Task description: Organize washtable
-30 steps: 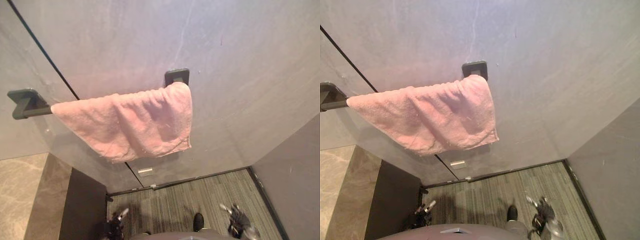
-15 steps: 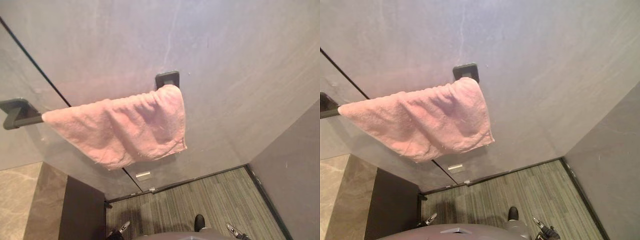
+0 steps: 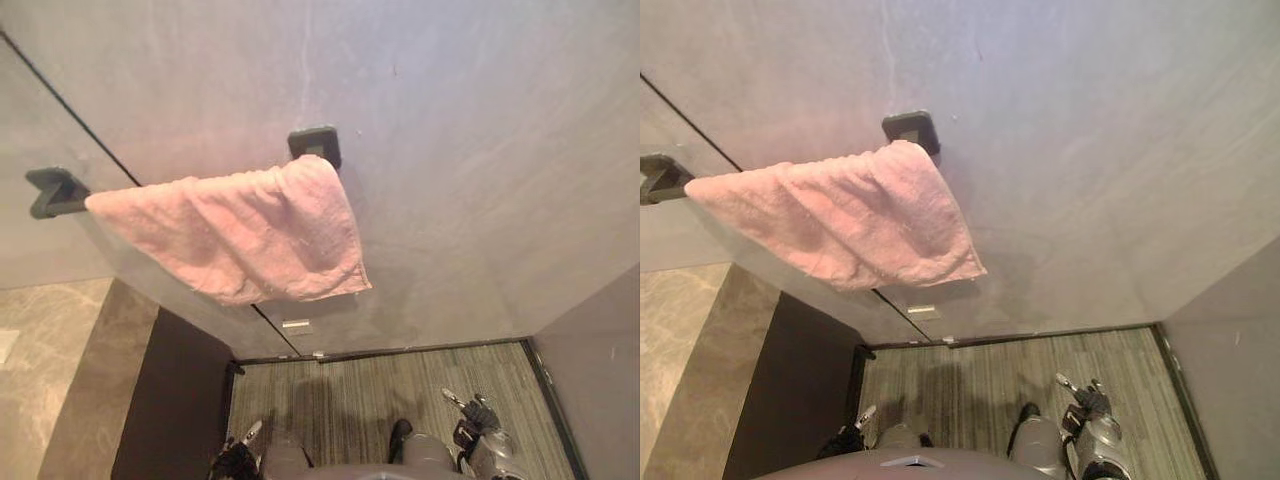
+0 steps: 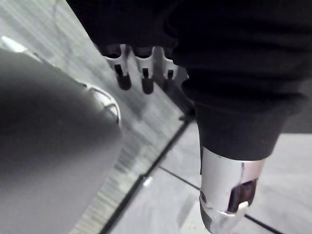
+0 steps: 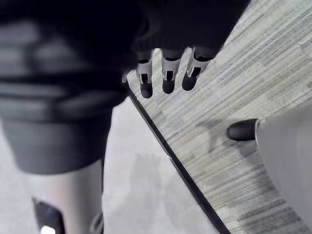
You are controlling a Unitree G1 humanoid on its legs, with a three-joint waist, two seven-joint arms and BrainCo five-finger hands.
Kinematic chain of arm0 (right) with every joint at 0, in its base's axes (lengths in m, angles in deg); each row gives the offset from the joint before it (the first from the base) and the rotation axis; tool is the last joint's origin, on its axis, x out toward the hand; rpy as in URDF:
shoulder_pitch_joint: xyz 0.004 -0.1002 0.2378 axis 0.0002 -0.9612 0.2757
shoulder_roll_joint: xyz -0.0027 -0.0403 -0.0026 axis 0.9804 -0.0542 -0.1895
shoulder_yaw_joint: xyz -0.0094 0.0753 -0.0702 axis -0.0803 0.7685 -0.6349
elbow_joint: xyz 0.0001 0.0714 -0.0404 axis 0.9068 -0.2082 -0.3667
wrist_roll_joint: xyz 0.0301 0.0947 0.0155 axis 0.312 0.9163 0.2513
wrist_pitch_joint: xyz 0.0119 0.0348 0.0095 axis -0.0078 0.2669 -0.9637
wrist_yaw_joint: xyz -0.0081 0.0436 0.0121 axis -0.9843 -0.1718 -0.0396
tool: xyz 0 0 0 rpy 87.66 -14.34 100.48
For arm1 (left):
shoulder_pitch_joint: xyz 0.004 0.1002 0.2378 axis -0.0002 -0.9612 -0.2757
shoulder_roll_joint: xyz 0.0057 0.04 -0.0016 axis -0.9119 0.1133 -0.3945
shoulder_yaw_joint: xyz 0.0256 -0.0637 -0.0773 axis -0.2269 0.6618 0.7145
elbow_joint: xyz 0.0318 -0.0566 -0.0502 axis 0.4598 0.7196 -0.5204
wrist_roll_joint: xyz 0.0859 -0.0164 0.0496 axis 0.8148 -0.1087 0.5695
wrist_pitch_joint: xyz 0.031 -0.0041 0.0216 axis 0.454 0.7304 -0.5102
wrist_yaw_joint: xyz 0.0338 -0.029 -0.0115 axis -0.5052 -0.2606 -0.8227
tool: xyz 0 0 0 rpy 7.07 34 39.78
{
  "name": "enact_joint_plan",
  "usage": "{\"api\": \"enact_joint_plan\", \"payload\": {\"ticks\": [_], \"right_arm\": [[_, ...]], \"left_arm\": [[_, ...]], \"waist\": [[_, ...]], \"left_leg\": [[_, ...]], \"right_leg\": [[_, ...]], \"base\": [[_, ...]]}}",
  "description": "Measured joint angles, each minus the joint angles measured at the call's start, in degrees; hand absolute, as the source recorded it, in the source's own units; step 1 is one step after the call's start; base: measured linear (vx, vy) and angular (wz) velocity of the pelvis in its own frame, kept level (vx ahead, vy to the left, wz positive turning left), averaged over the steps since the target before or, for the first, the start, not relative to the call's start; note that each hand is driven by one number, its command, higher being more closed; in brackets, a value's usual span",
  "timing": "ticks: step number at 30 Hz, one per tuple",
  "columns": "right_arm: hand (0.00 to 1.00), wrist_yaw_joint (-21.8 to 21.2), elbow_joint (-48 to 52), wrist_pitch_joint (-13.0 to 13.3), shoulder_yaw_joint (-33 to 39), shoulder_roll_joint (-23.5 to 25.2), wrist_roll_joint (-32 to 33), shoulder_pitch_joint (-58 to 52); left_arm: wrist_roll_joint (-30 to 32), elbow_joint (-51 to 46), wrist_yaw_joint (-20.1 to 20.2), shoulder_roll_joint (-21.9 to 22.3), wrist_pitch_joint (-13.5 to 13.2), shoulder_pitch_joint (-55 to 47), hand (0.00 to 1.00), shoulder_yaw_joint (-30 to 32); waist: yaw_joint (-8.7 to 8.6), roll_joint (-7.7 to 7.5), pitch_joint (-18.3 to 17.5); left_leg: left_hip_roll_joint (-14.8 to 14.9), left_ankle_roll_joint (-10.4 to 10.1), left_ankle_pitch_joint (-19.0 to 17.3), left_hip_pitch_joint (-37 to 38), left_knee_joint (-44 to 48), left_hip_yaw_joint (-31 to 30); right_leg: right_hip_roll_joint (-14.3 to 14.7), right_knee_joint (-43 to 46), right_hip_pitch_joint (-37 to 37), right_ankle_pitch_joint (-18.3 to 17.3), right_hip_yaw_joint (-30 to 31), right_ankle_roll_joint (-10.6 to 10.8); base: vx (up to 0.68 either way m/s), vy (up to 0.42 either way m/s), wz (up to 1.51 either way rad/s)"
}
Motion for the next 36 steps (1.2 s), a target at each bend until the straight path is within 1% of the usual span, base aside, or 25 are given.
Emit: {"api": "enact_joint_plan", "payload": {"ticks": [1, 2, 3, 4, 5, 6, 7, 9, 11, 12, 13, 14, 15, 16, 17, 19, 21, 22, 25, 27, 31, 32, 33, 34, 36], "right_arm": [[0.0, 0.28, -0.43, -0.03, 3.49, 0.03, 0.03, -0.19], [0.0, 0.33, -1.43, 0.01, 5.13, -0.06, 0.04, 0.11], [0.0, 0.46, -4.26, -0.57, 7.61, -0.53, 0.1, 0.53], [0.0, 0.54, -4.91, -1.0, 8.09, -0.87, 0.22, 0.05], [0.0, 0.49, -5.36, -1.2, 8.01, -0.86, 0.59, 0.43], [0.0, 0.76, -4.86, -1.16, 6.88, 0.82, 1.24, 0.25], [0.0, 1.0, -4.18, -1.21, 5.7, 0.79, 1.24, 0.39], [0.0, 0.99, -3.74, -1.12, 4.7, 0.75, 1.15, 0.56], [0.0, 1.08, -3.77, -1.17, 2.25, 1.89, 1.04, 0.89], [0.0, 1.06, -3.63, -1.15, 0.28, 2.39, 0.91, 1.08], [0.0, 1.03, -3.01, -1.14, -1.88, 2.91, 0.66, 1.05], [0.0, 1.06, -2.05, -1.22, -2.67, 3.32, 0.43, 0.76], [0.0, 1.01, -0.85, -1.19, -2.95, 3.71, 0.47, -1.08], [0.0, 1.16, -0.75, -1.25, -3.0, 3.55, 0.21, -1.86], [0.0, 1.46, 0.67, -1.24, -3.11, 3.71, -0.11, -3.82], [0.0, 1.45, 0.77, -1.17, -3.84, 3.62, -0.09, -4.44], [0.0, 1.34, 0.78, -1.17, -4.55, 3.81, -0.06, -4.53], [0.0, 0.99, 0.76, -1.19, -4.47, 4.16, -0.06, -4.67], [0.0, 0.82, 0.75, -1.19, -4.59, 3.96, -0.09, -4.67], [0.0, 0.49, 0.66, -1.01, -7.48, 3.79, -0.09, -2.6], [0.0, 0.11, 0.14, -0.87, -14.52, 3.28, -0.89, 2.46], [0.0, -0.02, 0.08, -0.78, -15.69, 2.82, -2.03, 2.62], [0.0, -0.05, -0.16, -0.7, -16.25, 2.6, -2.51, 2.07], [0.0, 0.02, -1.85, -0.5, -16.17, 1.88, -2.52, 1.96], [0.0, 0.29, -3.98, -0.57, -15.6, 1.14, -3.01, 2.06]], "left_arm": [[-0.13, 1.51, 0.55, 0.07, 0.68, 0.01, 0.0, 0.46], [-0.15, 1.97, 0.63, 0.08, 1.07, 0.0, 0.0, 0.37], [-0.11, 1.85, 0.79, 0.03, 1.84, 0.23, 0.0, 0.03], [-0.02, 1.54, 0.73, -0.3, 1.92, 0.89, 0.0, -0.45], [0.03, 1.71, 0.51, -0.84, 2.15, 1.1, 0.0, -0.57], [0.04, 1.58, 0.52, -2.24, 2.3, 1.76, 0.0, -0.96], [-0.02, 1.42, 0.36, -2.77, 2.13, 3.28, 0.0, -2.65], [-0.02, 1.26, 0.48, -2.62, 1.9, 5.8, 0.0, -6.6], [-0.03, -1.63, 0.8, -2.3, 1.37, 6.76, 0.0, -10.69], [0.09, -3.14, 0.73, -2.51, 0.96, 6.45, 0.0, -10.86], [0.7, -3.08, 0.46, -3.28, 1.29, 6.14, 0.0, -10.19], [1.38, -2.53, 0.3, -3.69, 1.36, 5.67, 0.0, -9.39], [2.18, -2.47, 0.18, -3.44, 1.5, 5.33, 0.0, -8.01], [2.57, -2.43, 0.14, -3.45, 1.46, 5.02, 0.0, -7.23], [3.5, -2.38, 0.0, -3.27, 1.4, 3.99, 0.0, -4.95], [4.4, -2.41, -0.32, -2.96, 1.3, 3.23, 0.0, -2.2], [4.38, -1.81, -0.58, -2.81, 1.51, 1.28, 0.0, 1.07], [4.33, -0.74, -0.71, -2.85, 1.75, 1.16, 0.0, 3.7], [4.38, -0.4, -0.8, -1.3, 2.15, 0.8, 0.0, 4.76], [4.31, -0.79, -0.8, -1.22, 1.94, 0.81, 0.0, 4.52], [2.09, -0.78, -1.92, -3.18, 1.61, 1.43, 0.0, -1.9], [0.87, -0.96, -2.16, -4.02, 1.44, 1.88, 0.0, -4.3], [0.71, -1.33, -2.24, -4.13, 0.93, 1.88, 0.0, -5.47], [0.78, -1.72, -2.45, -4.22, 0.51, 1.81, 0.0, -7.35], [1.07, -1.85, -2.66, -5.53, 0.33, 1.75, 0.0, -9.83]], "waist": [[-1.18, 0.71, -0.77], [-1.49, 1.01, -0.95], [-1.46, 0.62, -1.2], [-2.05, -0.31, -1.23], [-2.53, -0.01, -1.02], [-2.62, -0.6, -1.48], [-1.59, -0.01, -0.71], [-2.04, -1.04, -0.23], [-2.93, -4.47, 1.0], [-1.99, -6.4, 1.83], [-1.15, -7.96, 2.49], [-1.3, -7.68, 2.76], [-1.9, -7.61, 2.81], [-1.95, -7.43, 2.77], [-1.7, -7.44, 2.77], [-0.81, -7.6, 2.43], [-0.35, -8.56, 0.14], [0.47, -8.6, -0.38], [2.01, -7.33, -2.1], [3.09, -7.13, -2.43], [3.55, -6.51, -2.83], [3.46, -5.93, -1.53], [3.24, -6.1, -0.93], [2.64, -5.57, -0.31], [2.07, -6.82, -0.5]], "left_leg": [[-2.43, -3.57, 2.49, 3.08, -8.72, -2.82], [-3.79, -4.25, 3.67, 4.78, -15.77, -4.39], [-7.62, -3.53, 2.48, 9.93, -29.51, -6.08], [-9.33, -3.2, 2.66, 11.29, -33.59, -6.89], [-9.3, 0.05, 0.85, 13.26, -37.06, -7.71], [-8.59, 2.39, -4.12, 13.87, -37.88, -6.65], [-8.62, 4.4, -9.57, 14.92, -38.53, -5.22], [-9.35, 6.13, -12.82, 15.65, -41.82, -4.72], [-11.58, 7.03, -15.11, 16.87, -50.98, -3.24], [-13.53, 4.57, -13.72, 17.84, -55.6, -2.48], [-14.72, 5.24, -12.86, 17.55, -55.12, -0.62], [-14.44, 5.52, -12.69, 16.68, -54.02, -0.28], [-13.17, 5.88, -12.56, 15.16, -51.68, -0.4], [-12.69, 6.44, -12.49, 14.57, -50.71, -1.13], [-11.85, 7.01, -12.17, 13.3, -48.64, -3.08], [-11.94, 7.8, -11.6, 10.98, -46.97, -4.91], [-12.21, 7.82, -11.6, 6.73, -43.8, -6.51], [-12.34, 7.87, -11.11, 4.8, -42.21, -8.16], [-11.36, 7.57, -5.32, 4.14, -44.26, -11.38], [-9.74, 6.98, -4.47, 1.44, -42.48, -11.99], [-5.37, 5.12, -3.35, -7.63, -38.91, -16.04], [-3.95, 3.48, -1.64, -8.24, -40.11, -18.54], [-3.83, 3.42, 0.24, -8.17, -41.86, -19.4], [-3.86, 2.18, 4.11, -9.12, -44.4, -19.63], [-4.73, 2.23, 9.78, -9.75, -50.03, -18.33]], "right_leg": [[0.03, 0.24, -0.65, 0.07, -2.22, -0.12], [-0.23, 0.93, -1.2, 0.37, -3.52, 0.17], [-3.03, 6.19, -3.24, 0.2, -5.54, -0.06], [-4.55, 10.53, -5.28, -0.78, -6.85, -1.05], [-2.59, 12.29, -7.91, -2.93, -7.02, -0.01], [1.37, 7.2, -8.2, 2.38, -7.64, -3.76], [1.17, 9.84, -9.41, -0.45, -8.87, -5.95], [-1.0, 13.59, -11.71, -1.38, -8.6, -6.57], [-3.69, 14.93, -13.36, 0.22, -7.73, -5.68], [-3.76, 16.1, -14.96, 2.47, -5.56, -3.4], [-3.76, 16.74, -16.57, 6.38, -0.96, 2.46], [-3.36, 17.4, -17.46, 8.59, 2.35, 5.84], [-2.91, 25.38, -19.48, 9.51, 9.24, 7.32], [-2.63, 30.99, -20.05, 7.85, 12.2, 7.08], [-2.58, 46.04, -20.11, 3.84, 18.41, 6.7], [-2.85, 53.3, -16.71, 2.11, 25.34, 7.9], [-3.62, 48.18, -10.66, 3.43, 31.39, 8.82], [-3.48, 40.78, -5.15, -1.6, 33.05, 11.17], [-2.67, 26.54, 3.64, -7.66, 33.37, 11.41], [-2.19, 17.95, 6.44, -9.95, 31.72, 11.0], [1.66, 5.83, 6.69, -9.9, 30.11, 10.02], [3.2, 3.41, 8.32, -8.75, 27.09, 8.18], [3.39, 2.97, 8.85, -8.52, 25.02, 7.77], [3.62, 2.86, 8.79, -7.92, 21.91, 6.75], [2.45, 0.89, 7.58, -6.84, 17.52, 5.28]], "base": [[0.0, 0.022, 0.92], [0.02, 0.065, 1.15], [-0.01, 0.012, 0.95], [-0.07, -0.076, 0.92], [-0.21, -0.238, 0.49], [-0.25, -0.236, 0.14], [-0.25, -0.133, -0.07], [-0.23, 0.059, 0.2], [-0.41, 0.099, 0.28], [-0.47, 0.114, -0.53], [-0.43, 0.211, -0.63], [-0.15, 0.316, -0.26], [0.08, 0.322, 0.29], [0.38, 0.326, 0.67], [0.45, 0.236, 0.64], [0.44, 0.202, 0.46], [0.39, 0.139, 0.37], [0.33, 0.053, 0.46], [0.11, -0.041, 0.57], [-0.07, -0.168, 0.03], [-0.18, -0.216, 0.18], [-0.2, -0.163, 0.83], [-0.28, -0.183, 1.24], [-0.25, -0.112, 1.13], [-0.16, -0.002, 1.17]]}}
